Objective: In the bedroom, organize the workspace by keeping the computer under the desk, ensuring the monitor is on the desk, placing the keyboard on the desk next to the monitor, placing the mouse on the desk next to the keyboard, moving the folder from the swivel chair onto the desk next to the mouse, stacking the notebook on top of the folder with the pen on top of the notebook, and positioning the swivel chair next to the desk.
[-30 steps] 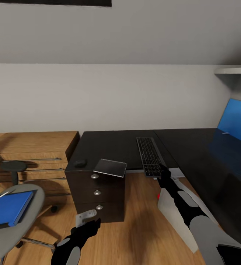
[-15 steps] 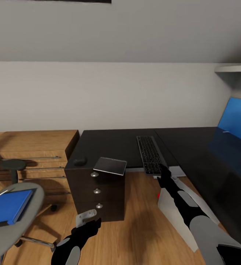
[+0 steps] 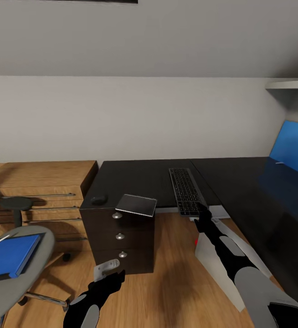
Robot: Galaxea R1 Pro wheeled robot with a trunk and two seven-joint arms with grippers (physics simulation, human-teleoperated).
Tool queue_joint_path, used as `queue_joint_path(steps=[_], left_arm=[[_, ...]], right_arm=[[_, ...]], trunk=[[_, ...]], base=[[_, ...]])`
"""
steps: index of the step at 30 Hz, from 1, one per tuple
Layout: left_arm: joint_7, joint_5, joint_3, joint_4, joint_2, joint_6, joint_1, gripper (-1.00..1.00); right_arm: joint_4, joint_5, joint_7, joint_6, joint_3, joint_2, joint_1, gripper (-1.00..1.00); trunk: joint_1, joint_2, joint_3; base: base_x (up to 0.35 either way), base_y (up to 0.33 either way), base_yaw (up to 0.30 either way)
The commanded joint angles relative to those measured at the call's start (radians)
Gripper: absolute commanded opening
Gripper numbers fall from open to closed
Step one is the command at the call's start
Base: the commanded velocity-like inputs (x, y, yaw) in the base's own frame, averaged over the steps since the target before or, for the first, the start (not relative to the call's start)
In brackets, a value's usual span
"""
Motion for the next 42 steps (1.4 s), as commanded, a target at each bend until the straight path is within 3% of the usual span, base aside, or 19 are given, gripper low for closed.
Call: queue_joint_path(steps=[1,16,42], left_arm=[[0.010,0.011,-0.001,-0.001,0.000,0.002,-0.001,1.00],[0.009,0.010,-0.001,-0.001,0.000,0.002,-0.001,1.00],[0.009,0.008,-0.001,-0.001,0.003,0.001,-0.001,1.00]], right_arm=[[0.001,-0.007,0.002,0.008,-0.005,0.000,-0.001,-1.00],[0.001,-0.006,0.001,0.008,-0.005,0.000,-0.001,-1.00],[-0.021,-0.008,0.013,0.025,-0.002,-0.002,0.000,-1.00]], trunk=[[0.000,0.000,-0.001],[0.000,0.000,-0.001],[-0.100,0.182,0.081]], base=[[0.000,0.000,0.000],[0.000,0.000,0.000],[-0.027,0.000,0.000]])
